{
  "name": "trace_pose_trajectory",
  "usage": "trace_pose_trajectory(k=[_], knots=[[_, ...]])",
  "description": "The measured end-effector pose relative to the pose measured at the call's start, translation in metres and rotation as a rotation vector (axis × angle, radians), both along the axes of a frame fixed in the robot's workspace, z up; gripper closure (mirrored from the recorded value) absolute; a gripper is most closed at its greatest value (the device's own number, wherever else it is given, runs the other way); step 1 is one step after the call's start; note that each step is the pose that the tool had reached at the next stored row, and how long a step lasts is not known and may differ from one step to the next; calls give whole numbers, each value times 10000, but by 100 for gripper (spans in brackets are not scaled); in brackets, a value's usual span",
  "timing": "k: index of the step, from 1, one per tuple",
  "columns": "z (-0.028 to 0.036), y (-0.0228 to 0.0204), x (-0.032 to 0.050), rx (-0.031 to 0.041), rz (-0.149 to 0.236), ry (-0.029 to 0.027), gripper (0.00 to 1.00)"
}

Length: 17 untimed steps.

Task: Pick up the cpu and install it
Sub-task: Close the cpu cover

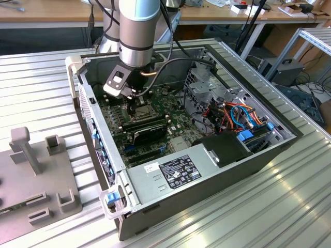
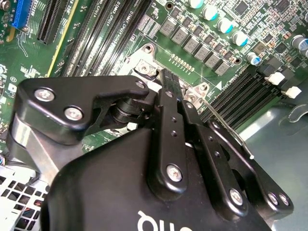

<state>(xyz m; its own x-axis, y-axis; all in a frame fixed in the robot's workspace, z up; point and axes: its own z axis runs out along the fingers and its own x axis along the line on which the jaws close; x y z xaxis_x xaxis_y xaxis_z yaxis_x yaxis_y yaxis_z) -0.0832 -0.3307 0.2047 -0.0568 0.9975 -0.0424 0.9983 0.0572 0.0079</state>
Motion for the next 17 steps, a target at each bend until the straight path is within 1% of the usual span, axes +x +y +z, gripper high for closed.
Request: trace_pose_trajectory(k=[1,3,5,8,10,14,17], knots=[[9,1,1,7,1,-5,89],[44,-1,0,-8,2,-5,89],[73,-1,0,-8,1,-16,89],[132,-1,-1,-10,1,-41,89],[190,-1,0,-10,1,-65,89],[261,-1,0,-9,1,-106,89],[295,0,0,-10,1,-125,89]])
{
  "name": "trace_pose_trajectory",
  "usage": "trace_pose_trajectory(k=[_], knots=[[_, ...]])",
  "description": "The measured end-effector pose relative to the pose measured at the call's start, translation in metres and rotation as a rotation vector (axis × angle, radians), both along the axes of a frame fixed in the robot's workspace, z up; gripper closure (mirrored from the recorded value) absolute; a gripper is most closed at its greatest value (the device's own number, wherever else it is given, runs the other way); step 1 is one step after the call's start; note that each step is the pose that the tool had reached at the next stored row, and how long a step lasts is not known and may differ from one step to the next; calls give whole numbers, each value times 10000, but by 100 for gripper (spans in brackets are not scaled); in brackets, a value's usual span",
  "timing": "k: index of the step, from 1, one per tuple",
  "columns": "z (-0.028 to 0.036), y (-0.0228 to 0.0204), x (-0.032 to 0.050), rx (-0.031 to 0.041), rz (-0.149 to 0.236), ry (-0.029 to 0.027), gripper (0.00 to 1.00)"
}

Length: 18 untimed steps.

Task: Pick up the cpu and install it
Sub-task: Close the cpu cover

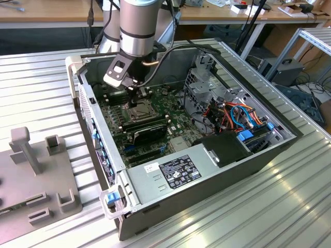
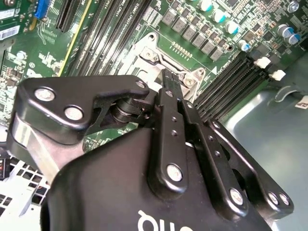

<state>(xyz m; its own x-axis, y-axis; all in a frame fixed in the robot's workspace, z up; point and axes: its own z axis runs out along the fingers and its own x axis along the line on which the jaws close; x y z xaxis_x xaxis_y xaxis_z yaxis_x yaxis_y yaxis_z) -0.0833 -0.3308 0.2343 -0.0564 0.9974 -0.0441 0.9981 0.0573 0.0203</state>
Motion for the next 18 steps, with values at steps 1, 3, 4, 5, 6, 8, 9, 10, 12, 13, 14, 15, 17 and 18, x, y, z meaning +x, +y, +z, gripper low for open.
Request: trace_pose_trajectory(k=[1,3,4,5,6,8,9,10,12,13,14,15,17,18], knots=[[9,0,0,0,0,-6,89],[33,0,0,-1,0,-17,89],[52,0,0,-1,0,-25,89],[74,0,0,-1,-1,-36,89],[96,0,0,-1,0,-46,89],[120,0,0,-1,0,-58,89],[134,0,0,-1,0,-66,89],[146,0,0,-2,-1,-72,89],[192,0,0,-2,-1,-101,89],[201,0,0,-2,-1,-110,89],[207,0,0,-2,-1,-117,89],[207,0,0,0,0,-121,89],[208,0,0,-2,0,-125,89],[208,0,0,-2,-1,-125,89]])
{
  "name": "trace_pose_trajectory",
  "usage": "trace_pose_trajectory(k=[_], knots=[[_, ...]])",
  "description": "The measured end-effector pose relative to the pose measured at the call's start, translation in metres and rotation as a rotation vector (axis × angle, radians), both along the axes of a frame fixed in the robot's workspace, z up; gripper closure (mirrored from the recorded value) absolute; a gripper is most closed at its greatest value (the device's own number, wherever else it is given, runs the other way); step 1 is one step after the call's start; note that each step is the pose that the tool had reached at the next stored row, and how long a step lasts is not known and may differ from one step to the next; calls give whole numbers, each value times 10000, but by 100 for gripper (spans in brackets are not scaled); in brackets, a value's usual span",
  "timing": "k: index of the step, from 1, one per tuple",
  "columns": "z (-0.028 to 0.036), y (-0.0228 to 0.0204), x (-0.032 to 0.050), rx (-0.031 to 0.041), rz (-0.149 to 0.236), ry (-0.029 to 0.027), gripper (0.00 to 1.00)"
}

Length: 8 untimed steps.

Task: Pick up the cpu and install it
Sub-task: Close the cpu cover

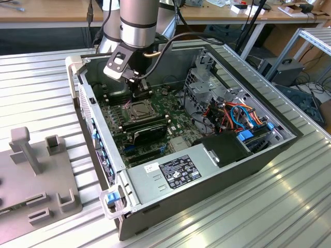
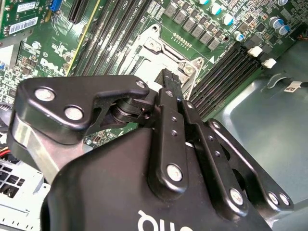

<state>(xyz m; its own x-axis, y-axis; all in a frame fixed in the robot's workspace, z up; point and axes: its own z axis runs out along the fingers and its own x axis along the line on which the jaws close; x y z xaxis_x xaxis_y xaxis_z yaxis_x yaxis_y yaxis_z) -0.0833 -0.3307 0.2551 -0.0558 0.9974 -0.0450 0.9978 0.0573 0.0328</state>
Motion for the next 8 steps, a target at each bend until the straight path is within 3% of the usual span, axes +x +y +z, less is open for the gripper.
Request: trace_pose_trajectory(k=[8], knots=[[1,3,-1,-3,-3,-2,89]])
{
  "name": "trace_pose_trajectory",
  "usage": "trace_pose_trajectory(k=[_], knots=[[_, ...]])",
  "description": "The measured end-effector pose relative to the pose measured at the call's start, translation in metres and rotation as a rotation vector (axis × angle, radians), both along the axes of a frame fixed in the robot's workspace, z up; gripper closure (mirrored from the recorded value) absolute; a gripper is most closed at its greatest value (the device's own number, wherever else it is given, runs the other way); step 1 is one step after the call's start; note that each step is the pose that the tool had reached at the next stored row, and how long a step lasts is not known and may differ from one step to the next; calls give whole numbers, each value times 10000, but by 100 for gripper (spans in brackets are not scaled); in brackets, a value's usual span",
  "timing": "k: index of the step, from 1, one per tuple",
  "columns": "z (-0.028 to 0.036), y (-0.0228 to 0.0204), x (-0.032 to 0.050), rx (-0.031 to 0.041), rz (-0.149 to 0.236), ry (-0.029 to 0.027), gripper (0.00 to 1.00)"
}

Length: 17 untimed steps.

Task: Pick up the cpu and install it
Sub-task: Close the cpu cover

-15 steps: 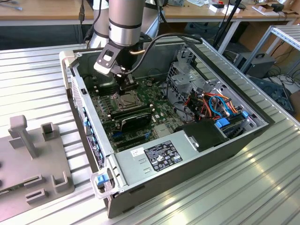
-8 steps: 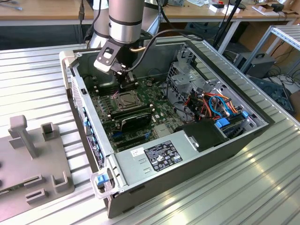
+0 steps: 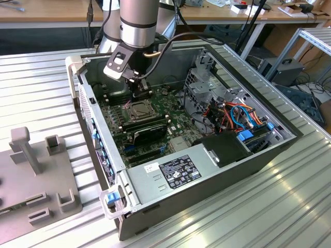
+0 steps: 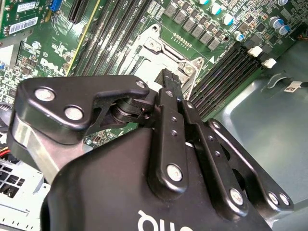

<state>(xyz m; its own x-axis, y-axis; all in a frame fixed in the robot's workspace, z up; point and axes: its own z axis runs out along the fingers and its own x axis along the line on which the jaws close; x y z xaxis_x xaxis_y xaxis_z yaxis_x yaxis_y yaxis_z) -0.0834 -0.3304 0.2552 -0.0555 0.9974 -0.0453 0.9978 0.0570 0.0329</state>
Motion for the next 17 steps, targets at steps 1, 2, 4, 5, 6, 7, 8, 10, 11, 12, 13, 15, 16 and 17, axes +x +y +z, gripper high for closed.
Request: trace_pose_trajectory(k=[1,2,4,5,6,7,8,10,11,12,13,15,16,17], knots=[[0,5,0,0,0,0,89],[-2,7,9,2,4,-2,89],[-3,7,39,3,2,-3,89],[-5,7,64,3,2,-2,89],[-6,7,83,4,3,-3,89],[-6,7,107,3,4,-2,89],[-7,7,123,3,3,-2,89],[-8,7,160,3,2,-2,89],[-8,7,177,2,2,-2,89],[-9,7,196,2,3,-2,89],[-9,7,212,2,4,-2,89],[-10,7,244,2,2,-2,89],[-11,7,257,2,2,-2,89],[-12,7,284,3,3,-2,89]])
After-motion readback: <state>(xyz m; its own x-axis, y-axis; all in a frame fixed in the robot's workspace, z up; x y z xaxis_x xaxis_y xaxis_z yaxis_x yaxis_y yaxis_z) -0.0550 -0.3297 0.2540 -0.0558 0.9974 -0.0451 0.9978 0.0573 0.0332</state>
